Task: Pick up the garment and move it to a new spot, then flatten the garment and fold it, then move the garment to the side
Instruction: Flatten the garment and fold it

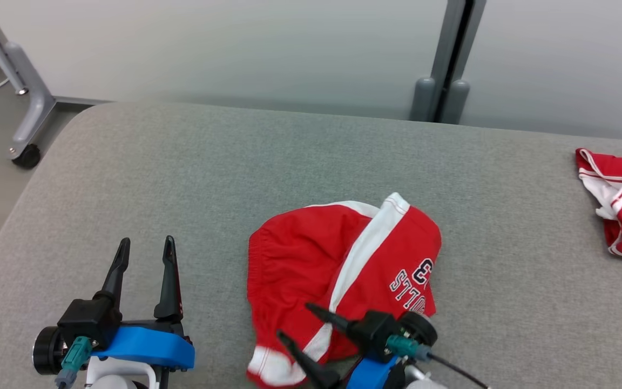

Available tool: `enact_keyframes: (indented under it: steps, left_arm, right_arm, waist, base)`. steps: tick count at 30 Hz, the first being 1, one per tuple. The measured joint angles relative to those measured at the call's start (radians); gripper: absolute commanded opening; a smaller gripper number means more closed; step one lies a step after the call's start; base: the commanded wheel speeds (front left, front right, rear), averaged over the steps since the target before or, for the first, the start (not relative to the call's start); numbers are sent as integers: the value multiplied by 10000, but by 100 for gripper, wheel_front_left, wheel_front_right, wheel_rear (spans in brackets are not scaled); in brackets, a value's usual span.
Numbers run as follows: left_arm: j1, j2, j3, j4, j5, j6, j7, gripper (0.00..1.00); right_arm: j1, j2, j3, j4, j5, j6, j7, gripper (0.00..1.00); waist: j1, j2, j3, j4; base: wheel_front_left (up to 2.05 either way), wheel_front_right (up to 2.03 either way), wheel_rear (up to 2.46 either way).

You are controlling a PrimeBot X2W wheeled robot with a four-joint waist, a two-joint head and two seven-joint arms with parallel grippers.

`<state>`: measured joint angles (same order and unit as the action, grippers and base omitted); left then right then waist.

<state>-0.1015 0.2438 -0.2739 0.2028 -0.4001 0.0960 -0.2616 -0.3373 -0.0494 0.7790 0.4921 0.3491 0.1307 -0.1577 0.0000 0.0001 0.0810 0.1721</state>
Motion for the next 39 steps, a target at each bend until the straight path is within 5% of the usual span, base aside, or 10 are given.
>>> enact_keyframes:
  steps: [18,28,39]
  left_arm:
    - [334,107,222,-253,58,56,0,100]
    - [187,44,159,-257,71,0,0,100]
    - [-80,-217,102,-113,165,-136,0,100]
  right_arm:
    - [8,-738,-4460,-1854,-1662,0,991,100]
    - [-1616,-1149,-4485,-1894,-1793,0,2769,100]
    - [-2353,-1200,-4082,63,-1492,0,3310,100]
  waist:
    - [0,0,-270,-440]
    - [0,0,72,-83]
    - [1,0,478,566]
  base:
    - [0,0,0]
    - [0,0,0]
    - [0,0,0]
